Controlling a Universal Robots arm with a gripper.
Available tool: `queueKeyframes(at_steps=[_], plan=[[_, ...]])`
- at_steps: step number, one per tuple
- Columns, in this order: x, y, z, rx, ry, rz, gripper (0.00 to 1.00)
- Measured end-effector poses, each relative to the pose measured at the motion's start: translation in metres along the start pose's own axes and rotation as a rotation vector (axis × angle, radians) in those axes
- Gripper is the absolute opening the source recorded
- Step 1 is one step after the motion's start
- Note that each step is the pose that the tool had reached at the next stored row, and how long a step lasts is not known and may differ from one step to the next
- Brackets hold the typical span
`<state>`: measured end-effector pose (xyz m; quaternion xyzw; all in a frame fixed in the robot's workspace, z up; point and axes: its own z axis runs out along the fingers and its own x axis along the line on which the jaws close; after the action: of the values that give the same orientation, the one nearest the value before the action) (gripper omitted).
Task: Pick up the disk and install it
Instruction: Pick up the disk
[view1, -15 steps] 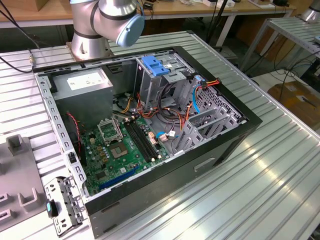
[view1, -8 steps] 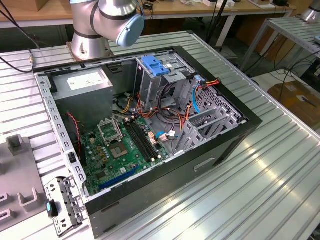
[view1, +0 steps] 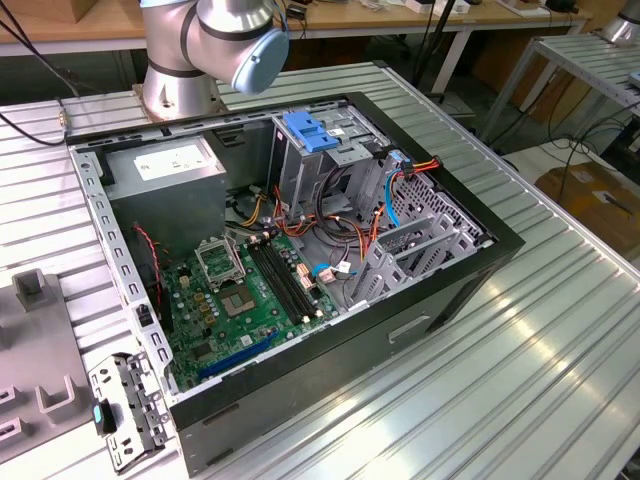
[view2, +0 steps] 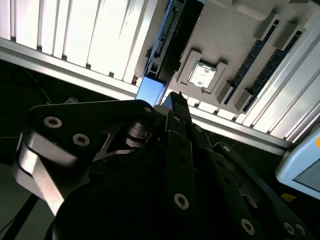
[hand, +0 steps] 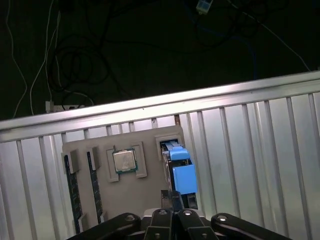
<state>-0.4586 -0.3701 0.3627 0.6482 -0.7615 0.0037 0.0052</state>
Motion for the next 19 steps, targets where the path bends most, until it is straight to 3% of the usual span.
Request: queueKeyframes(at_steps=[2, 4, 5, 6, 7, 10, 11, 12, 19], plan=[[-0.0009, 0.0013, 0.0022, 0.0055, -0.0009, -0.006, 0.11], [-0.0012, 0.0048, 0.0039, 0.0063, -0.0026, -0.009, 0.11], [-0.0016, 0.0072, 0.0049, 0.0063, -0.0038, -0.009, 0.24], [-0.0022, 0.0076, 0.0054, 0.0065, -0.004, -0.009, 0.29], [-0.0031, 0.0079, 0.0057, 0.0062, -0.0039, -0.009, 0.29], [-0.0063, 0.0085, 0.0076, 0.0063, -0.004, -0.009, 0.48], [-0.0063, 0.0086, 0.0082, 0.0063, -0.004, -0.009, 0.48], [-0.0063, 0.009, 0.0086, 0.0061, -0.0039, -0.009, 0.54], [-0.0063, 0.0095, 0.0089, 0.0062, -0.004, -0.009, 0.54]])
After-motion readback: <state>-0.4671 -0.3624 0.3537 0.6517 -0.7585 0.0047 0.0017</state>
